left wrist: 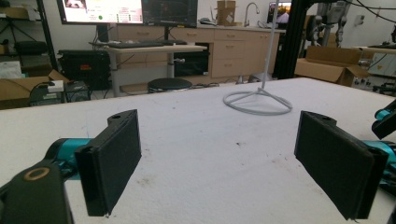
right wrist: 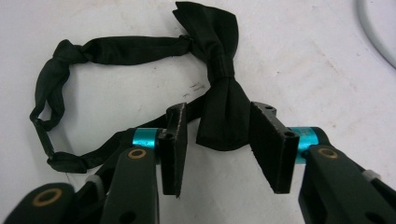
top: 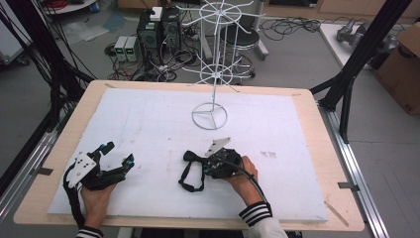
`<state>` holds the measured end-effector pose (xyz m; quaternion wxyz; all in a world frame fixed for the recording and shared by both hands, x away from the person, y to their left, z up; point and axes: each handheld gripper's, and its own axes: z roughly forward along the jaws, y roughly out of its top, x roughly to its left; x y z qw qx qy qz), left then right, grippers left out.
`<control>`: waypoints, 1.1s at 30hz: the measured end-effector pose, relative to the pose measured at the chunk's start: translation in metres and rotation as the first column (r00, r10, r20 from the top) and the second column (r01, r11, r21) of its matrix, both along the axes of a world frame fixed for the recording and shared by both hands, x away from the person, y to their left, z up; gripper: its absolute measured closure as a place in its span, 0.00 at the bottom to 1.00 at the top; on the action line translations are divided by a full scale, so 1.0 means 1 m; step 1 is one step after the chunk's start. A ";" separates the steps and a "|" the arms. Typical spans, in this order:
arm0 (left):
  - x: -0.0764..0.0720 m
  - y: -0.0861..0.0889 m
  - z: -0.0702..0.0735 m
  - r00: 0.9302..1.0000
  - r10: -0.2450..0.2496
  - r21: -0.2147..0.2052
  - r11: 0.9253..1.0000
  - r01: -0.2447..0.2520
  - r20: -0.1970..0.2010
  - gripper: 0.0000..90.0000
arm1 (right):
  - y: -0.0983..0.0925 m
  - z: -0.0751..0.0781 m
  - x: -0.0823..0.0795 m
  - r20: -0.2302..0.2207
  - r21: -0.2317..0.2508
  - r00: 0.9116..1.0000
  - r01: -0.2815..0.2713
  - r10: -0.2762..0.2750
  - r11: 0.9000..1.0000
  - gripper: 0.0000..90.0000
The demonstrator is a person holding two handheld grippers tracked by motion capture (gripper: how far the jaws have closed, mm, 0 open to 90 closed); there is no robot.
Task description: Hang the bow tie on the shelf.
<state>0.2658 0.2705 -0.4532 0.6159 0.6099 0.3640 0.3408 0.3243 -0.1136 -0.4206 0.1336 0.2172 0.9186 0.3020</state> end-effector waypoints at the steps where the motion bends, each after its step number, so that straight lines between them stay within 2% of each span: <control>1: 0.000 0.000 0.000 1.000 -0.001 0.000 1.000 0.001 0.000 0.17 | 0.001 0.000 0.000 0.000 -0.005 1.000 -0.004 0.004 1.000 0.66; 8: 0.000 0.000 0.000 1.000 0.001 -0.002 1.000 -0.001 -0.001 0.17 | 0.006 -0.004 0.001 -0.007 -0.046 1.000 -0.020 0.020 0.999 0.75; 11: 0.000 0.000 0.000 1.000 0.003 -0.003 1.000 -0.003 -0.002 0.17 | 0.006 -0.004 0.001 -0.007 -0.048 1.000 -0.021 0.021 0.999 0.77; 15: 0.000 0.000 0.000 1.000 0.001 0.000 1.000 -0.001 -0.001 0.17 | 0.007 -0.004 0.001 0.010 -0.068 1.000 -0.021 0.021 0.997 0.88; 26: 0.000 0.000 0.000 1.000 0.000 0.004 1.000 0.000 0.000 0.17 | 0.004 0.000 0.001 0.015 -0.045 1.000 0.022 -0.021 0.999 0.95; 31: 0.000 0.000 0.000 1.000 0.000 0.003 1.000 0.000 0.000 0.17 | 0.001 -0.001 0.000 0.018 -0.003 0.999 0.032 -0.032 0.999 0.96; 33: 0.000 0.000 0.000 1.000 0.001 0.003 1.000 -0.001 0.000 0.17 | 0.000 -0.002 0.000 0.023 0.001 0.999 0.036 -0.036 0.999 0.96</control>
